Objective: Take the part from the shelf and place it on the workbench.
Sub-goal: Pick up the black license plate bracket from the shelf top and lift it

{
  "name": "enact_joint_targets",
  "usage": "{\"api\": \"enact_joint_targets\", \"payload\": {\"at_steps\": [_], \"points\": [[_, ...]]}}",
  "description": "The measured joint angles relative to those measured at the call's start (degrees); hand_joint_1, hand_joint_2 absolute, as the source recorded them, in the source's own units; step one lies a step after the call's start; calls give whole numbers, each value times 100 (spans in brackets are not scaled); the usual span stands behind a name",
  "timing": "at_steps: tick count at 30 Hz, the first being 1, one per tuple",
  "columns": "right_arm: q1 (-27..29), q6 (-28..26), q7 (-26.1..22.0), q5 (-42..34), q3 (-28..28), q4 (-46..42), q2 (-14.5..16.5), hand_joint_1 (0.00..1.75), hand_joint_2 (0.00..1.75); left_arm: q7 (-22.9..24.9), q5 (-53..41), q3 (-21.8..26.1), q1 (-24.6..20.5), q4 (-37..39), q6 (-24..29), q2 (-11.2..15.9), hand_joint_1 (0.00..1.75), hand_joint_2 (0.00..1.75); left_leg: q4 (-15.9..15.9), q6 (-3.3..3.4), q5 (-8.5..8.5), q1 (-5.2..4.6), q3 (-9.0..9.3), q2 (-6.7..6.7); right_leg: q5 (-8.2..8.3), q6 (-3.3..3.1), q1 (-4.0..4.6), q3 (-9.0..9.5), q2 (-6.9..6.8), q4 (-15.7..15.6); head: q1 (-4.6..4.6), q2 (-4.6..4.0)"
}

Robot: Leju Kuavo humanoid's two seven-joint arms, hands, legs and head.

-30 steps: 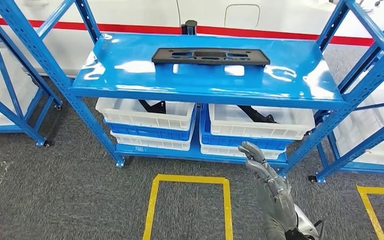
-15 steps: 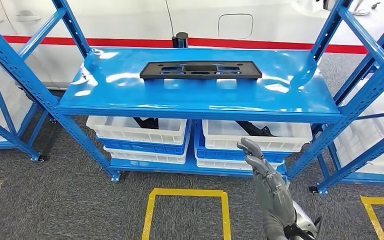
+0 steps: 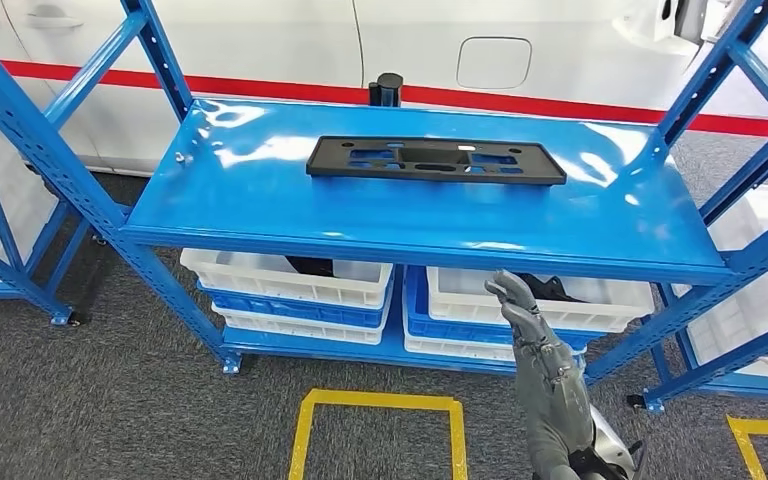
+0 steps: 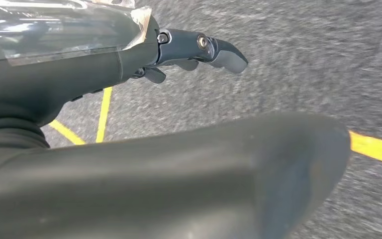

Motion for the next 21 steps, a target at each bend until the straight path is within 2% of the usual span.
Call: {"api": "enact_joint_targets", "payload": {"at_steps": [2,3,4,5,6,7,8,9,10,12,13,15,17,18,19,20,21], "points": [[30,-17,0,6,-34,1,1,0,0,2,-9,-3,-1,1,-7,1,0,0,-1,33,-87,-22,74,-33,-249,-33,11,-532,0,591,6,0],[43,-23,0,8,-47,1,0,0,0,3,-13,-4,4,1,-9,-1,0,0,0,38,-142,-36,130,-52,-314,-32,19,-713,0,665,6,0],[53,-31,0,12,-55,1,-1,0,0,4,-17,-4,9,1,-10,-1,0,0,0,39,-201,-53,203,-70,-255,-7,28,-784,0,523,6,0],[61,-37,0,18,-62,1,-1,0,0,5,-21,-5,12,1,-11,-2,0,0,-1,38,-264,-67,285,-84,-85,28,42,-783,0,242,7,0],[68,-43,0,26,-69,2,0,0,0,5,-23,-5,18,1,-14,-4,0,0,-5,37,-330,-77,349,-95,203,54,70,-744,0,-116,8,0],[78,-52,0,37,-78,3,1,0,0,5,-26,-5,19,3,-17,-6,0,0,-4,27,-402,-90,423,-107,480,46,98,-694,-2,-421,-3,0],[86,-63,0,51,-86,5,6,0,0,5,-27,-6,18,4,-21,-11,0,0,-5,6,-470,-99,466,-114,691,12,132,-636,-3,-615,-8,0],[94,-73,0,65,-92,7,11,0,0,8,-28,-7,17,7,-25,-16,0,0,6,-22,-517,-103,515,-118,828,-50,159,-594,-2,-722,-19,0],[98,-85,0,72,-96,7,20,0,0,11,-29,-7,12,8,-27,-20,0,0,19,-52,-543,-107,571,-118,843,-123,170,-558,-1,-743,-24,0],[96,-97,0,78,-99,2,43,0,0,15,-32,-7,1,8,-28,-26,0,0,149,-96,-544,-97,566,-93,834,-229,116,-424,13,-815,-23,0],[93,-103,0,81,-102,1,57,0,0,15,-33,-8,-7,7,-28,-27,0,0,335,-119,-545,-89,469,-78,815,-272,82,-344,12,-857,-26,0],[92,-116,0,102,-107,0,87,0,0,14,-38,-9,-17,7,-28,-29,0,0,964,-202,-654,-44,68,-58,764,-334,44,-190,8,-927,-29,0],[95,-146,0,125,-119,2,119,0,0,15,-43,-9,-8,7,-29,-28,0,0,1502,-316,-945,38,-432,-48,676,-335,10,-80,13,-950,-31,0],[99,-163,0,134,-131,2,132,0,0,16,-47,-9,-1,7,-32,-25,0,0,1582,-372,-1048,81,-611,-36,617,-309,-15,-13,22,-953,-33,0],[101,-177,0,144,-145,3,141,0,0,16,-51,-9,4,7,-36,-20,0,0,1502,-423,-1035,121,-707,-20,553,-275,-46,64,30,-953,-34,0],[103,-186,0,155,-160,3,149,0,0,16,-54,-9,7,7,-40,-14,0,0,1274,-470,-866,160,-721,-2,487,-236,-80,153,37,-952,-34,0],[103,-193,0,163,-172,4,157,0,0,16,-57,-9,12,7,-45,-9,0,0,941,-514,-537,200,-682,17,415,-190,-103,223,38,-955,-36,0]]}}
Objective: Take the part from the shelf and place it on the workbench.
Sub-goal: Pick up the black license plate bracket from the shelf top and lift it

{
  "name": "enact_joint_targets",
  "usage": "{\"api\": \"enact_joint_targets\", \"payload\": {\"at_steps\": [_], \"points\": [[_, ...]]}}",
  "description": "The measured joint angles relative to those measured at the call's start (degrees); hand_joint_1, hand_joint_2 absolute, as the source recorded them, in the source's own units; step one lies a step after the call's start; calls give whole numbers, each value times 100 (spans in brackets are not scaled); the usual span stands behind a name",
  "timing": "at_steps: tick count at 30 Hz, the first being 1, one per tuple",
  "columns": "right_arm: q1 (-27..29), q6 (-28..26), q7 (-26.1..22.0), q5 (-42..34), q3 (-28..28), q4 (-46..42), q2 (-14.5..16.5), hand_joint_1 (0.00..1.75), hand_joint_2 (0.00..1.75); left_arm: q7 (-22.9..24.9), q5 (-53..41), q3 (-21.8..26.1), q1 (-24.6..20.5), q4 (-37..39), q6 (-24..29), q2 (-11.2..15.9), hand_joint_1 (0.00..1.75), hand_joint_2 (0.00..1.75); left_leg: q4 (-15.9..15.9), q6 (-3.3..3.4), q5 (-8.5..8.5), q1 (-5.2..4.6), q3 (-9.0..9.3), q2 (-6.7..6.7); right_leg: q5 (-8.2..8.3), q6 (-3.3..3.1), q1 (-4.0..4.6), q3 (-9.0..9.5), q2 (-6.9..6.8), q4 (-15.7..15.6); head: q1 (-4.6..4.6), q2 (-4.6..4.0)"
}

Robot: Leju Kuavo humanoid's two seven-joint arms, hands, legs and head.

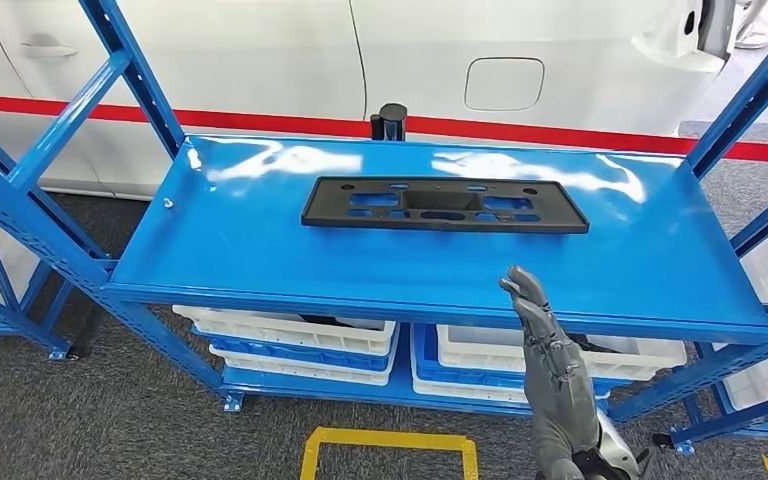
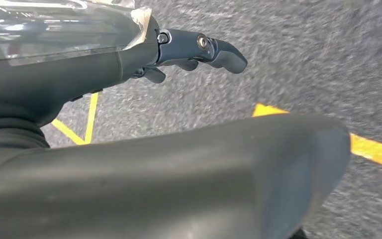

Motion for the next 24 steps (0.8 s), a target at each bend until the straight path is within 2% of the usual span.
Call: {"api": "enact_joint_targets", "payload": {"at_steps": [1,2,3,5,7,8,9,11,12,13,14,15,16,17,18,20,22,24], "points": [[-2,-5,0,6,-8,4,9,0,0,0,-1,0,5,2,-6,3,0,0,-315,-27,311,30,34,31,-74,49,-14,82,2,15,-11,0],[-2,-14,0,13,-16,8,17,0,0,0,-1,0,10,4,-12,7,0,0,-546,-28,544,42,64,64,-145,102,-15,129,3,17,-24,0],[-1,-30,0,25,-23,12,24,0,0,1,-2,-1,13,6,-15,8,0,0,-673,-1,710,39,91,83,-202,158,-8,160,3,12,-29,0],[-1,-163,2,94,-56,15,55,0,0,2,-20,-3,11,8,6,12,0,0,-688,98,777,-5,121,91,-267,257,9,230,-4,-38,-29,0],[-3,-471,13,230,-140,13,115,0,0,-4,-50,-25,4,9,69,14,0,0,-728,193,819,-22,174,72,-352,300,-2,238,-24,35,-18,0],[-3,-669,33,329,-198,12,150,0,0,-8,-65,-44,-3,9,104,16,0,0,-754,239,807,-24,201,68,-451,289,-9,140,-30,235,-14,0],[1,-893,73,478,-256,11,180,0,0,-11,-69,-63,-8,9,136,16,0,0,-769,285,787,-29,227,66,-583,259,-4,-56,-35,570,-7,0],[28,-1522,264,1044,-370,10,238,0,0,-3,-73,-91,-12,9,185,17,0,0,-774,356,727,-63,268,51,-809,226,30,-590,-35,1395,0,0],[57,-1932,417,1458,-433,11,264,0,0,9,-72,-98,-11,9,210,13,0,0,-774,377,693,-83,302,35,-812,240,47,-802,-35,1641,0,0],[88,-2344,596,1850,-491,12,286,0,44,24,-72,-103,-10,9,227,8,0,0,-774,387,656,-100,346,15,-717,273,61,-915,-35,1674,0,0],[121,-2725,793,2192,-548,15,302,0,87,39,-71,-106,-10,9,251,0,0,0,-774,389,617,-111,401,-5,-524,314,75,-907,-36,1464,0,0],[154,-3057,1004,2477,-606,21,308,0,131,52,-67,-107,-10,9,278,-8,0,0,-775,384,576,-117,459,-24,-272,348,91,-811,-38,1078,1,0],[186,-3322,1208,2681,-668,32,311,0,175,65,-62,-107,-10,9,302,-16,0,0,-771,369,535,-131,509,-40,-43,345,113,-701,-41,701,1,0],[219,-3535,1399,2862,-742,46,311,0,175,78,-56,-107,-11,9,329,-26,0,0,-767,347,498,-146,541,-57,132,314,134,-601,-42,401,3,0],[251,-3691,1554,3000,-820,63,312,0,175,88,-50,-107,-12,9,351,-34,0,0,-759,343,464,-166,554,-67,234,270,141,-545,-42,228,1,0],[295,-3907,1828,3231,-1034,113,307,0,175,102,-45,-107,-5,10,384,-55,0,0,-754,378,428,-186,558,-76,273,203,149,-518,-31,172,-2,0],[309,-4039,2094,3460,-1318,185,298,0,175,103,-44,-107,2,11,395,-73,0,0,-774,416,424,-182,574,-71,268,188,154,-518,-21,169,-4,0],[312,-4105,2290,3680,-1609,260,290,0,175,99,-45,-107,1,11,392,-81,0,0,-800,405,427,-181,590,-70,256,171,159,-515,-19,170,-5,0]]}}
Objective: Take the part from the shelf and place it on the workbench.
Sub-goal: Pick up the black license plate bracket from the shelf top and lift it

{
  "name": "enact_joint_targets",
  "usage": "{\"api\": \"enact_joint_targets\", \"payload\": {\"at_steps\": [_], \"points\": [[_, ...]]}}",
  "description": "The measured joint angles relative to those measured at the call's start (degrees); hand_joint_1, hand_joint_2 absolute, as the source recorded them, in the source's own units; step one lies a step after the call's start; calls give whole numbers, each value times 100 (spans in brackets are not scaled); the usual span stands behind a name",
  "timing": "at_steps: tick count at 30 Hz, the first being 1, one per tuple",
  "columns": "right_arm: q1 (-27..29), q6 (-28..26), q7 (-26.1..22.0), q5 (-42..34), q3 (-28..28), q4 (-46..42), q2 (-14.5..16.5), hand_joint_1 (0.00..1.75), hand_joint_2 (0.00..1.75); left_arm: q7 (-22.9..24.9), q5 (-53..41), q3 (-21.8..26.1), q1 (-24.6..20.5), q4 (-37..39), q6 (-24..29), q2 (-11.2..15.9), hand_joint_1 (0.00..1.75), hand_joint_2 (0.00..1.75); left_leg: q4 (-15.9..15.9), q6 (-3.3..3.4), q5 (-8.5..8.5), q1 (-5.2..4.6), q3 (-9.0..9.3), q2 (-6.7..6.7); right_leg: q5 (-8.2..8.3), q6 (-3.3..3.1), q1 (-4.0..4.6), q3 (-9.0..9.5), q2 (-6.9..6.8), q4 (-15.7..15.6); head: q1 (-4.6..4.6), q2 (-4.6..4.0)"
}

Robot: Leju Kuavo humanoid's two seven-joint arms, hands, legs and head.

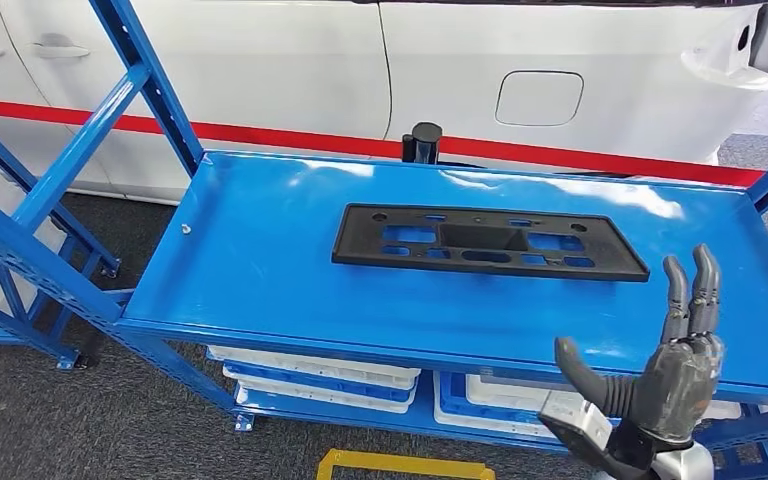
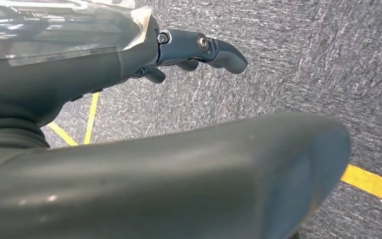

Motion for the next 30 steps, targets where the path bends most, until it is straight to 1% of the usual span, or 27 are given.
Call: {"api": "enact_joint_targets", "payload": {"at_steps": [3,4,7,9,11,15,22,25,30], "points": [[7,-70,170,328,-379,93,-8,0,175,23,-14,-2,-1,0,-1,-1,0,0,-19,-16,0,1,9,4,-12,-18,7,1,0,3,1,0],[11,-96,228,478,-474,115,-8,0,175,72,-34,-7,-3,0,20,0,0,0,-23,-30,-1,3,11,5,-14,-22,10,1,0,4,1,0],[34,-219,459,1211,-706,169,1,0,175,242,-110,-38,-3,1,74,22,0,0,-28,-80,-5,7,15,7,-23,-35,14,5,0,5,2,0],[47,-267,606,1677,-828,221,10,0,175,265,-133,-53,-1,2,61,54,0,0,-29,-88,-5,7,16,12,-24,-36,14,8,0,6,3,0],[51,-270,703,1904,-904,291,10,0,175,266,-137,-69,-1,2,45,79,0,0,-30,-90,-6,4,18,18,-24,-36,13,11,0,6,3,0],[52,-233,842,2023,-985,470,-49,0,175,266,-143,-113,-1,5,40,105,0,0,-30,-90,-6,-9,24,20,-23,-36,11,20,0,5,4,0],[-67,-33,1055,2147,-1016,975,-353,0,175,246,-146,-154,-3,19,45,122,0,0,-29,-87,-7,-37,31,21,-22,-34,9,26,0,4,4,0],[-185,13,1091,2152,-1016,1238,-496,0,175,224,-146,-164,-3,24,42,125,0,0,-28,-86,-7,-42,32,20,-22,-34,5,27,0,4,3,0],[-328,70,1121,2150,-1011,1535,-650,0,175,195,-146,-173,-2,26,-15,132,0,0,-28,-86,-7,-43,31,21,-22,-33,4,27,0,4,3,0]]}}
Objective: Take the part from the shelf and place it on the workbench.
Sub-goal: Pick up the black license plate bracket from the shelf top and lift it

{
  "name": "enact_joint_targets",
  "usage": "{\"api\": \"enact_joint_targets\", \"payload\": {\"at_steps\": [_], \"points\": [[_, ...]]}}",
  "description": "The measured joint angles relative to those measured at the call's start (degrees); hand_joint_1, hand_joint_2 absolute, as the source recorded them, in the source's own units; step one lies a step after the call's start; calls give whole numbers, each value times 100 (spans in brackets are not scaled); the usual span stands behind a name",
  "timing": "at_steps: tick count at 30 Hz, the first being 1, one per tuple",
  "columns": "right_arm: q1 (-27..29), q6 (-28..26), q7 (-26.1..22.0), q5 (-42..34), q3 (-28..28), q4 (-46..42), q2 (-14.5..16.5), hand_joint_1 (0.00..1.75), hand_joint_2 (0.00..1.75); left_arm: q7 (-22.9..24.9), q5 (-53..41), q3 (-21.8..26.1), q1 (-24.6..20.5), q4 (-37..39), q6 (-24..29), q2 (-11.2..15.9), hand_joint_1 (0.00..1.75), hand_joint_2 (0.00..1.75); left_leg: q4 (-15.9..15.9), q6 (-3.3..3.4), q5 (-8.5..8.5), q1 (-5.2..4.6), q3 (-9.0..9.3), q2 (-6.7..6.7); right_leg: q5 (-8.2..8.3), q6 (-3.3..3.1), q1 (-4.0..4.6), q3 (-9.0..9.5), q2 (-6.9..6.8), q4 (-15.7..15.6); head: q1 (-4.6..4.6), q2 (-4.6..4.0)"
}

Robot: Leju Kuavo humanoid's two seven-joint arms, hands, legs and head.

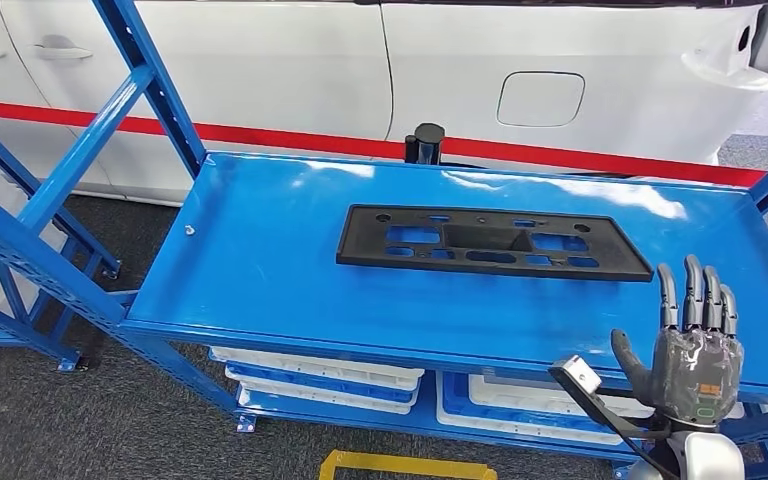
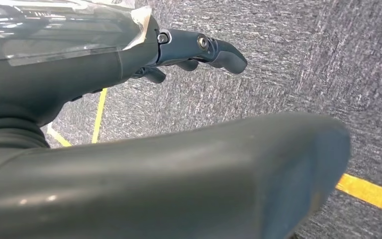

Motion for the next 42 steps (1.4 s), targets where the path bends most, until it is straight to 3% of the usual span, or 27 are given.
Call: {"api": "enact_joint_targets", "payload": {"at_steps": [8,17,33,42], "points": [[-762,101,-1,-59,14,1064,-338,0,175,-56,-49,-54,0,6,-85,9,0,0,1,4,3,-2,7,-1,3,4,-2,5,2,0,1,0],[-1285,12,-154,-34,136,1789,-463,0,175,-61,-79,-129,0,16,-103,14,0,0,1,4,3,-1,4,2,3,4,-1,4,2,1,0,0],[-2572,-184,-544,-149,1146,3269,-485,0,175,-62,-64,-139,-10,44,5,27,0,0,1,4,6,-1,9,7,4,4,-1,9,6,3,0,0],[-3429,-156,-350,-151,1599,4163,-471,0,175,-41,3,-132,-9,46,109,21,0,0,2,4,7,-2,10,2,4,5,-2,9,5,3,0,0]]}}
